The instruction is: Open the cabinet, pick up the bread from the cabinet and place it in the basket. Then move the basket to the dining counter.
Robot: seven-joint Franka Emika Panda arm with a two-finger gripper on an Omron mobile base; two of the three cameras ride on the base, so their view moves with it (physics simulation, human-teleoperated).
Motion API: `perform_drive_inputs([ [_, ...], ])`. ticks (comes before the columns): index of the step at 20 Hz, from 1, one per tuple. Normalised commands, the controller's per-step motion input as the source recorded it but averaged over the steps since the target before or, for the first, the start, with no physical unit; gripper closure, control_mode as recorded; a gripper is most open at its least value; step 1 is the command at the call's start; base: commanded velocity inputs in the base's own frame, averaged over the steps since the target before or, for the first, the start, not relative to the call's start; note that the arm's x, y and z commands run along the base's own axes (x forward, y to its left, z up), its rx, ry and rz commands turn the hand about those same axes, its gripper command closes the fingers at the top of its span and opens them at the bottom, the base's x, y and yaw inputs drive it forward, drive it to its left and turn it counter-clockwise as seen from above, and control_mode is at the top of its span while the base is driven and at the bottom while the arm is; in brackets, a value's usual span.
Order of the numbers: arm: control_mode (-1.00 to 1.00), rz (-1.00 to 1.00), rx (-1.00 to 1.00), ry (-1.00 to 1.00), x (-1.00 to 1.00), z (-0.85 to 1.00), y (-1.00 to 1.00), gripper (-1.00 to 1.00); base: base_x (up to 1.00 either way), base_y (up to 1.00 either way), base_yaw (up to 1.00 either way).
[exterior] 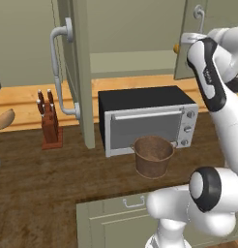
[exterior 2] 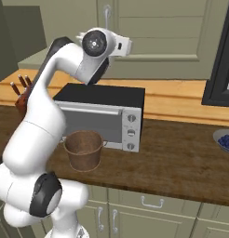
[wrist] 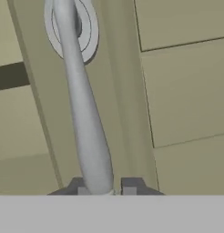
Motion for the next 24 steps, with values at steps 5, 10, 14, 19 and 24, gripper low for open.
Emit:
perform_drive_inputs([
  [5, -1.0, -0.01, 0.13, 0.01, -1.0, 0.52, -0.89, 1.0, 0.0, 0.0, 0.0],
  [10, -1.0, 0.0, 0.12, 0.03, -1.0, 0.54, -1.0, 1.0, 0.0, 0.0, 0.0],
  [14, -1.0, -0.02, 0.04, 0.0, -1.0, 0.28, -0.99, 1.0, 0.0, 0.0, 0.0],
  [19, -1.0, -0.01, 0.01, 0.0, -1.0, 0.08, -1.0, 1.0, 0.0, 0.0, 0.0],
  [24, -1.0, -0.1, 0.0, 0.0, -1.0, -0.42, -0.24, -1.0, 0.0, 0.0, 0.0],
])
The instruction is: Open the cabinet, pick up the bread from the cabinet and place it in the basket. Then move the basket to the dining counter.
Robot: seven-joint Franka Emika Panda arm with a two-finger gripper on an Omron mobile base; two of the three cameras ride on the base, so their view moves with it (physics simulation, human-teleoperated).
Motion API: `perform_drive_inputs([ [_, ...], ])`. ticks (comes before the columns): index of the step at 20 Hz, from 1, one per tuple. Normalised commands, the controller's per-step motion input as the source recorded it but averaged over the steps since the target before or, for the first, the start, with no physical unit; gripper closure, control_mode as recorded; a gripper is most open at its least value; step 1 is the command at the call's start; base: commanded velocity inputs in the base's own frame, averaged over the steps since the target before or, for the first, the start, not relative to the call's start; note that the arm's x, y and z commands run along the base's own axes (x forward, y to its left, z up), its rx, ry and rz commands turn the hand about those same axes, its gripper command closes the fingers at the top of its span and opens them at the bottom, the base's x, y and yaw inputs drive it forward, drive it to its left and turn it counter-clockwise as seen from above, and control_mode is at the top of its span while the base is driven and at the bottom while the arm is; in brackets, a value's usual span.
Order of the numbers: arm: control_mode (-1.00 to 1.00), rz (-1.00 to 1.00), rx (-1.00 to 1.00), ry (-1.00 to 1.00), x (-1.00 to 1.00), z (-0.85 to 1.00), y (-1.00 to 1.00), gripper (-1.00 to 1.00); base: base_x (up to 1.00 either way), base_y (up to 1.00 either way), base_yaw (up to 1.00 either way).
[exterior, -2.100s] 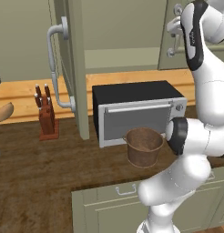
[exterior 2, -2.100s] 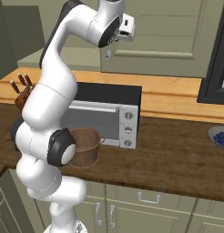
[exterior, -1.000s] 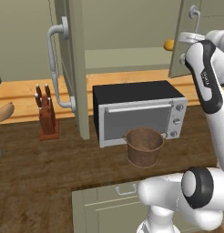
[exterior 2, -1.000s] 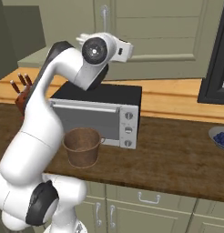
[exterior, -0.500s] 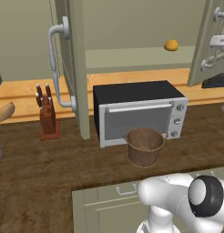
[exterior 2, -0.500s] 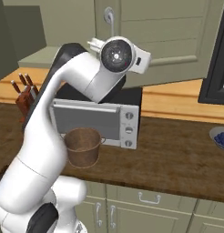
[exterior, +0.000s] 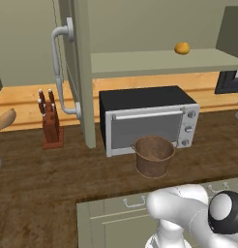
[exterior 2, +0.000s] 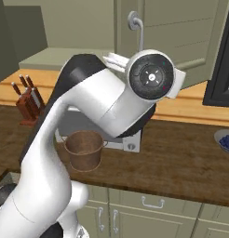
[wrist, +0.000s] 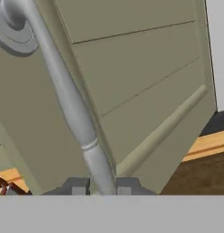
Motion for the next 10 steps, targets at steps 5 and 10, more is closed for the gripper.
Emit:
perform_drive_inputs([
  [5, -1.0, -0.29, 0.02, 0.0, -0.46, -0.49, 0.25, -1.0, 0.0, 0.0, 0.0],
  [10, -1.0, -0.33, 0.06, 0.02, -0.81, -0.03, 0.23, -1.0, 0.0, 0.0, 0.0],
])
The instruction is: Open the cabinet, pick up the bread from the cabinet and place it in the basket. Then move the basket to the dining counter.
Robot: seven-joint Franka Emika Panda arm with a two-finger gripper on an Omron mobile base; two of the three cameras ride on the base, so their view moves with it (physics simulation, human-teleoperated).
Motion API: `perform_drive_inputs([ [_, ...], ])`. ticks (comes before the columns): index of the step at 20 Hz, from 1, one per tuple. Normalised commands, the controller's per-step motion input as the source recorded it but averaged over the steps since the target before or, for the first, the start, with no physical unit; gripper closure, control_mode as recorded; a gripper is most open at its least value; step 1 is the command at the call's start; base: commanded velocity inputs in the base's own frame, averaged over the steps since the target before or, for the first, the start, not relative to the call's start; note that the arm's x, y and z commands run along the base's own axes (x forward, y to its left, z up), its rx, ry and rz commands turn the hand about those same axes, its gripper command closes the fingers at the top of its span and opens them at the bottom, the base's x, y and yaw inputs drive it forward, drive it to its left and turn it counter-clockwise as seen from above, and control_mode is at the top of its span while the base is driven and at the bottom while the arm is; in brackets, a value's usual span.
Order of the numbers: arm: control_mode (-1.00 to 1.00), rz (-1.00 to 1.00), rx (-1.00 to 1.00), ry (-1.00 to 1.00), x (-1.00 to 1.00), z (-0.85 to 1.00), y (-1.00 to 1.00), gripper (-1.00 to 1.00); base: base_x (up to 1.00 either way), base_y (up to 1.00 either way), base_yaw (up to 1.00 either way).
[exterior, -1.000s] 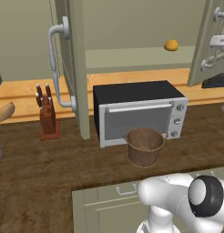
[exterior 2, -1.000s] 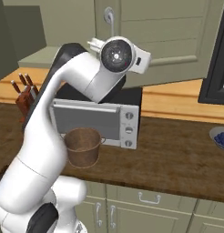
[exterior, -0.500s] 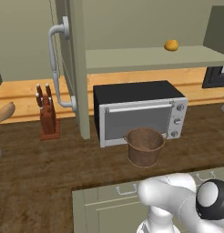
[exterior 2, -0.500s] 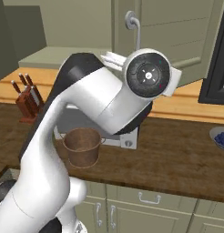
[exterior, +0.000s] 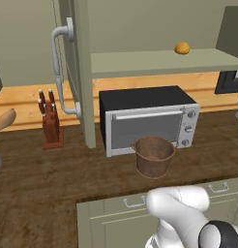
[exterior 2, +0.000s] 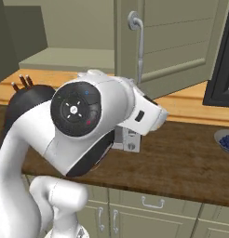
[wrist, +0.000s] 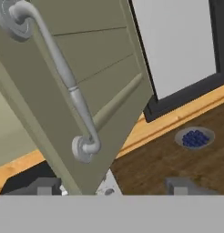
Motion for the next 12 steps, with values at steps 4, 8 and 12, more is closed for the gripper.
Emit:
perform_drive_inputs([
  [4, -1.0, -0.4, 0.07, 0.13, -0.17, 0.0, 1.0, -1.0, 0.0, 0.0, 0.0],
  [8, -1.0, -0.41, 0.11, 0.13, 0.2, -0.06, 1.0, -1.0, 0.0, 0.0, 0.0],
  [12, -1.0, -0.38, 0.2, -0.02, 0.96, 0.0, 0.74, -1.0, 0.0, 0.0, 0.0],
])
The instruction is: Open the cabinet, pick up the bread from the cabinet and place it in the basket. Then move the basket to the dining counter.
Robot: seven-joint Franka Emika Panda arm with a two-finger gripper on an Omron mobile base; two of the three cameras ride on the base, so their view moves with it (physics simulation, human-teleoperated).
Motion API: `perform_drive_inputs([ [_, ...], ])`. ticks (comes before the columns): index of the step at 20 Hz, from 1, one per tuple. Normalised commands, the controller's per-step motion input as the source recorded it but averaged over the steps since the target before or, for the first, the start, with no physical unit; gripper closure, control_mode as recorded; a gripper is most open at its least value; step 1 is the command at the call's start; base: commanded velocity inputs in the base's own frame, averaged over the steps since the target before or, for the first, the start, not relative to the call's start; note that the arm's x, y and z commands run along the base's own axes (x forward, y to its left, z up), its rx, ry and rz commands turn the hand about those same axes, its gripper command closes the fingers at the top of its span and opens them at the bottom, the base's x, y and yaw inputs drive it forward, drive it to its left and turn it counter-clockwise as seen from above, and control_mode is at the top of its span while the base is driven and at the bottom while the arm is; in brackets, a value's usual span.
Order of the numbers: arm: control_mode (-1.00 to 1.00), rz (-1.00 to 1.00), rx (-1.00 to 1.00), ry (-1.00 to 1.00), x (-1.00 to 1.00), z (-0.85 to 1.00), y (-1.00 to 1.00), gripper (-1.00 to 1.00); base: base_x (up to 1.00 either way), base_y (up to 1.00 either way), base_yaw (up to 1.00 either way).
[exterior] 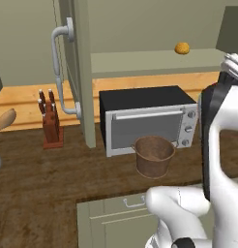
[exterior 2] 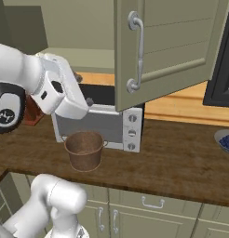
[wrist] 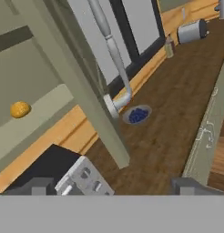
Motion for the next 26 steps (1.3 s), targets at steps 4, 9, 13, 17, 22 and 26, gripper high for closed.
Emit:
perform_drive_inputs([
  [4, -1.0, -0.34, 0.25, -0.1, 1.0, 0.01, 0.66, -1.0, 0.0, 0.0, 0.0],
  [9, -1.0, -0.31, 0.56, -0.19, 0.97, -0.06, 0.05, -1.0, 0.0, 0.0, 0.0],
  [13, -1.0, -0.14, 0.55, -0.35, 1.0, 0.0, -0.42, -1.0, 0.0, 0.0, 0.0],
  [17, -1.0, -0.32, 0.4, -0.52, 0.95, -0.03, -0.24, -1.0, 0.0, 0.0, 0.0],
  [22, -1.0, -0.42, 0.25, -0.25, 0.74, -0.01, -0.59, -1.0, 0.0, 0.0, 0.0],
  [26, -1.0, -0.52, 0.14, -0.06, 0.3, 0.0, -0.51, -1.0, 0.0, 0.0, 0.0],
])
